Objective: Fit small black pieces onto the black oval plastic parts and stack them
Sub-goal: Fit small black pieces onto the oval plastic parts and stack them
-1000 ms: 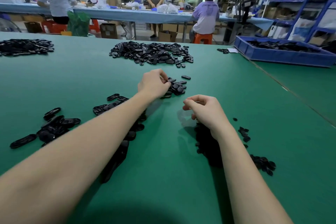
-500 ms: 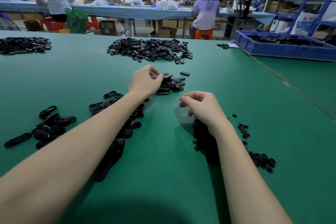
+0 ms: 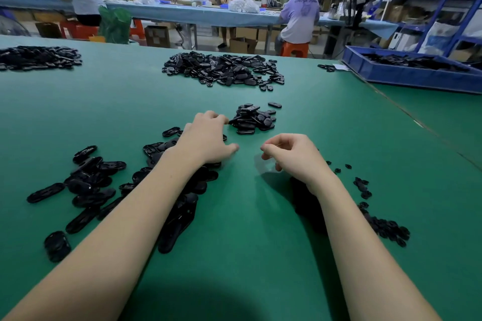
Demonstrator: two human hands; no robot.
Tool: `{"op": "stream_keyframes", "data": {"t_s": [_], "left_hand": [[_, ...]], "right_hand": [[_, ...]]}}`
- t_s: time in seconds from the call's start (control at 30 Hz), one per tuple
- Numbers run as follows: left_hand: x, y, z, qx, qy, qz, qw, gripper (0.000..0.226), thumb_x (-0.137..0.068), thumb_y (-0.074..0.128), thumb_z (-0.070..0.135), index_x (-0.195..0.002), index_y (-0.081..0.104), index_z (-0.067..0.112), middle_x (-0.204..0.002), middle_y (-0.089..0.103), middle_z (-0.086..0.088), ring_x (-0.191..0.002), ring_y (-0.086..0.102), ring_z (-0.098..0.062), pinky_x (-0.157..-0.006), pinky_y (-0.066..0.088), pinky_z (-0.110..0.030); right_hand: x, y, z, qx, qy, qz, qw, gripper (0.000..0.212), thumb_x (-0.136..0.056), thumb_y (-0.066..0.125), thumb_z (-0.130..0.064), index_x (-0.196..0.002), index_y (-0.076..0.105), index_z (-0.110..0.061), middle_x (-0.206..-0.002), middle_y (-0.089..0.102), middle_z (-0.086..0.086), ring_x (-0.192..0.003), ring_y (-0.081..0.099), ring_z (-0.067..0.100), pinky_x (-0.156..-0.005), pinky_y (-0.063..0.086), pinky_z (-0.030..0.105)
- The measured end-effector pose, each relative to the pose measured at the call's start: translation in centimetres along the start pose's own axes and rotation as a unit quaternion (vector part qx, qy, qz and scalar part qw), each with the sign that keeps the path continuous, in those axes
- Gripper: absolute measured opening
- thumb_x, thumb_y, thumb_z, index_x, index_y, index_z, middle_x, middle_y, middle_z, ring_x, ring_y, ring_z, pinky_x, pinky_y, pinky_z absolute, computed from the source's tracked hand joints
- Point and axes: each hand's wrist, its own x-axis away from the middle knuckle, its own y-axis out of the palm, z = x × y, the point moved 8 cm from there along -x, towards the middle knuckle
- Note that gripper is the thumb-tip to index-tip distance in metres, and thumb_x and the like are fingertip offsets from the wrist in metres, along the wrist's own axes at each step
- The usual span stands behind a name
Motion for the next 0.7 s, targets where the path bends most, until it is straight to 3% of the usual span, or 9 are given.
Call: {"op": "stream_keyframes", "data": {"t_s": [0.1, 0.2, 0.37, 0.47, 0.6, 0.7], "left_hand": [[0.0, 1.4, -0.1, -0.043, 0.003, -0.044, 0.998, 0.073, -0.092, 0.057, 0.058, -0.151, 0.040, 0.019, -0.157, 0.038, -0.009, -0.147, 0.029, -0.028, -0.117, 0.032, -0.048], [0.3, 2.1, -0.3, -0.050, 0.006, -0.065, 0.997, 0.061, -0.096, 0.052, 0.057, -0.144, 0.049, 0.020, -0.146, 0.052, -0.005, -0.138, 0.042, -0.027, -0.114, 0.035, -0.048], [1.3, 0.2, 0.6, -0.022, 0.040, 0.002, 0.999, 0.025, -0.093, 0.062, 0.043, -0.115, 0.065, 0.031, -0.116, 0.069, 0.004, -0.117, 0.058, -0.023, -0.101, 0.041, -0.039], [2.0, -0.3, 1.3, -0.011, 0.060, 0.036, 0.997, 0.017, -0.095, 0.061, 0.037, -0.109, 0.069, 0.032, -0.110, 0.072, 0.007, -0.111, 0.061, -0.021, -0.096, 0.045, -0.036], [2.4, -1.2, 1.8, 0.164, 0.042, 0.062, 0.984, 0.014, -0.096, 0.061, 0.034, -0.099, 0.075, 0.034, -0.099, 0.074, 0.013, -0.099, 0.066, -0.012, -0.089, 0.053, -0.030], [2.2, -0.9, 2.0, 0.322, 0.012, 0.036, 0.946, 0.015, -0.095, 0.064, 0.034, -0.095, 0.079, 0.030, -0.087, 0.076, 0.012, -0.082, 0.069, -0.004, -0.071, 0.052, -0.018]], "right_hand": [[0.0, 0.1, 0.4, 0.013, 0.004, -0.003, 1.000, 0.010, -0.093, 0.066, -0.028, -0.087, 0.073, -0.025, -0.078, 0.077, -0.015, -0.048, 0.055, -0.001, -0.050, 0.041, 0.010], [0.0, -0.2, 0.2, 0.011, -0.002, 0.002, 1.000, 0.010, -0.094, 0.067, -0.027, -0.086, 0.073, -0.024, -0.078, 0.077, -0.014, -0.047, 0.054, -0.001, -0.050, 0.041, 0.009], [0.2, -1.0, -0.3, 0.017, -0.013, 0.012, 1.000, 0.011, -0.093, 0.067, -0.028, -0.083, 0.073, -0.025, -0.079, 0.077, -0.013, -0.048, 0.055, 0.001, -0.046, 0.039, 0.008], [0.2, -1.8, -0.3, 0.028, -0.009, 0.011, 1.000, 0.011, -0.093, 0.067, -0.031, -0.086, 0.073, -0.026, -0.081, 0.077, -0.015, -0.051, 0.056, 0.002, -0.052, 0.042, 0.014], [0.3, -3.5, -0.3, 0.023, -0.003, 0.018, 1.000, 0.011, -0.094, 0.067, -0.032, -0.090, 0.075, -0.024, -0.083, 0.077, -0.015, -0.053, 0.058, 0.004, -0.061, 0.044, 0.022], [0.3, -4.9, 0.0, 0.050, 0.005, 0.030, 0.998, 0.012, -0.095, 0.065, -0.030, -0.090, 0.075, -0.024, -0.084, 0.078, -0.014, -0.052, 0.057, 0.003, -0.054, 0.042, 0.018]]}}
